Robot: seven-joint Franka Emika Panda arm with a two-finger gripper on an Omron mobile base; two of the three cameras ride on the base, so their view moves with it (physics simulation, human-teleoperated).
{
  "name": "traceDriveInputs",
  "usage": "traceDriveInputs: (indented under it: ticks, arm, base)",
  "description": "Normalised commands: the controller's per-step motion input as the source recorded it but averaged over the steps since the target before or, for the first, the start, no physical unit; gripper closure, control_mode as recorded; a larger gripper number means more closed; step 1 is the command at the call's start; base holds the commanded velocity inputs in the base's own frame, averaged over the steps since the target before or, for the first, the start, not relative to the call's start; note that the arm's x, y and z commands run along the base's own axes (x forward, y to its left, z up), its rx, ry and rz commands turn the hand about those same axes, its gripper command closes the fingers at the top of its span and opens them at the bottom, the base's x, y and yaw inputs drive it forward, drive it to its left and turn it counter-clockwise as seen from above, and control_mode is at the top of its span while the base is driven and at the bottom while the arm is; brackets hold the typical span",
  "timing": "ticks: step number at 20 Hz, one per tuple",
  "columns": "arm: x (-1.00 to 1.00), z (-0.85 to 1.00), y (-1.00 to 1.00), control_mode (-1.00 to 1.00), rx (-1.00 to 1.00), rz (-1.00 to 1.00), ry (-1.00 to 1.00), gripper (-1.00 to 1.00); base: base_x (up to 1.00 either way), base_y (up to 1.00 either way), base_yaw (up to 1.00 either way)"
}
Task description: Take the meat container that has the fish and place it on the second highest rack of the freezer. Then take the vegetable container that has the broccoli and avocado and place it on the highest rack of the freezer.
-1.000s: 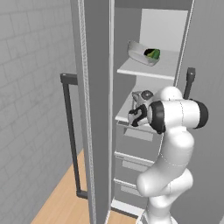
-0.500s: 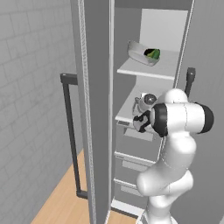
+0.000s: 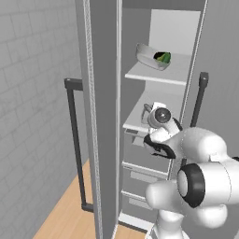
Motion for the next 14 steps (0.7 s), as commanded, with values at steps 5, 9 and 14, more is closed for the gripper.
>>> traceDriveInputs:
  ticks: [5, 9, 14]
  arm:
    - [-0.70, 1.00, 0.00, -1.00, 0.02, -0.07, 0.16, -1.00]
    - [-0.71, 1.00, 0.00, -1.00, 0.02, -0.07, 0.15, -1.00]
    - [-0.80, 1.00, 0.03, -1.00, 0.00, -0.04, 0.04, -1.00]
  base:
    - [0.00, 0.00, 0.00]
    - [0.00, 0.00, 0.00]
    - [0.00, 0.00, 0.00]
